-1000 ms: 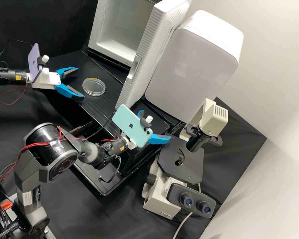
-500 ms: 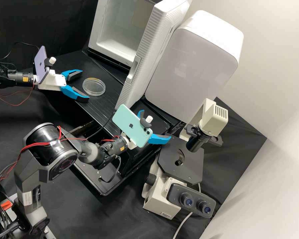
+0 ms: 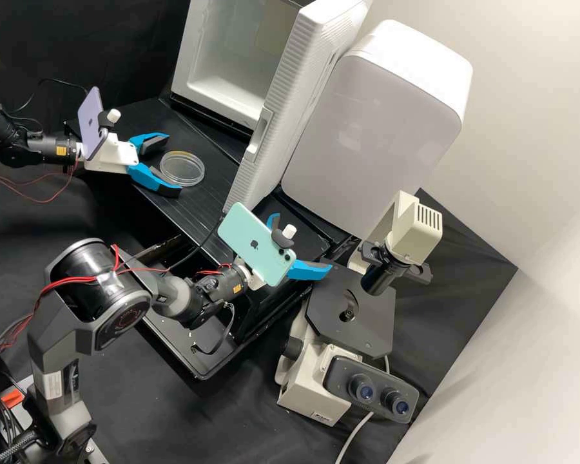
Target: Place the petri dish in the incubator
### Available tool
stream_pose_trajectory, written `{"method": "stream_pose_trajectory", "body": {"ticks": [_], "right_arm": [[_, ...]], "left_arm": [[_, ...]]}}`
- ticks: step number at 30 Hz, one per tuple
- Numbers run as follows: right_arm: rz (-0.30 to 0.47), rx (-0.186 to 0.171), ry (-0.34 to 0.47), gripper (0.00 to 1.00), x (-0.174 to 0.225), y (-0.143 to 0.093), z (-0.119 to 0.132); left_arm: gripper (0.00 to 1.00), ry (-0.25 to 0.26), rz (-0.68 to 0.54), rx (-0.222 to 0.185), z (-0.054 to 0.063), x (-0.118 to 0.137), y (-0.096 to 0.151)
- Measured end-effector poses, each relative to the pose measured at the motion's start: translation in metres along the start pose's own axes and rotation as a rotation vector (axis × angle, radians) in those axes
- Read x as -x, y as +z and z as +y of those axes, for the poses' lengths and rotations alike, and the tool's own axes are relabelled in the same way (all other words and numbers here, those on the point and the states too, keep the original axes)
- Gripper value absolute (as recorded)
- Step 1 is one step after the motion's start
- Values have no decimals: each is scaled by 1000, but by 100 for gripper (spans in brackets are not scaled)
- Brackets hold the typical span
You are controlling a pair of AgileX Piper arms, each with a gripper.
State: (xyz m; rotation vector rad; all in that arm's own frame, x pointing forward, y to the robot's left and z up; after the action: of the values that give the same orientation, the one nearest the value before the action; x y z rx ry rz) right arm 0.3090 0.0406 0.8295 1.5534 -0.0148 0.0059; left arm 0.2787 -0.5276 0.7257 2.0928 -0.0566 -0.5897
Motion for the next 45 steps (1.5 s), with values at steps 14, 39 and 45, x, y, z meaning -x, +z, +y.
{"method": "stream_pose_trajectory", "body": {"ticks": [14, 39, 45], "right_arm": [[0, 0, 0, 100, 0, 0, 0], [0, 0, 0, 100, 0, 0, 0], [0, 0, 0, 100, 0, 0, 0]], "left_arm": [[100, -2, -1, -2, 3, -9, -4], [0, -6, -24, 16, 3, -20, -5], [0, -6, -13, 23, 0, -21, -6]]}}
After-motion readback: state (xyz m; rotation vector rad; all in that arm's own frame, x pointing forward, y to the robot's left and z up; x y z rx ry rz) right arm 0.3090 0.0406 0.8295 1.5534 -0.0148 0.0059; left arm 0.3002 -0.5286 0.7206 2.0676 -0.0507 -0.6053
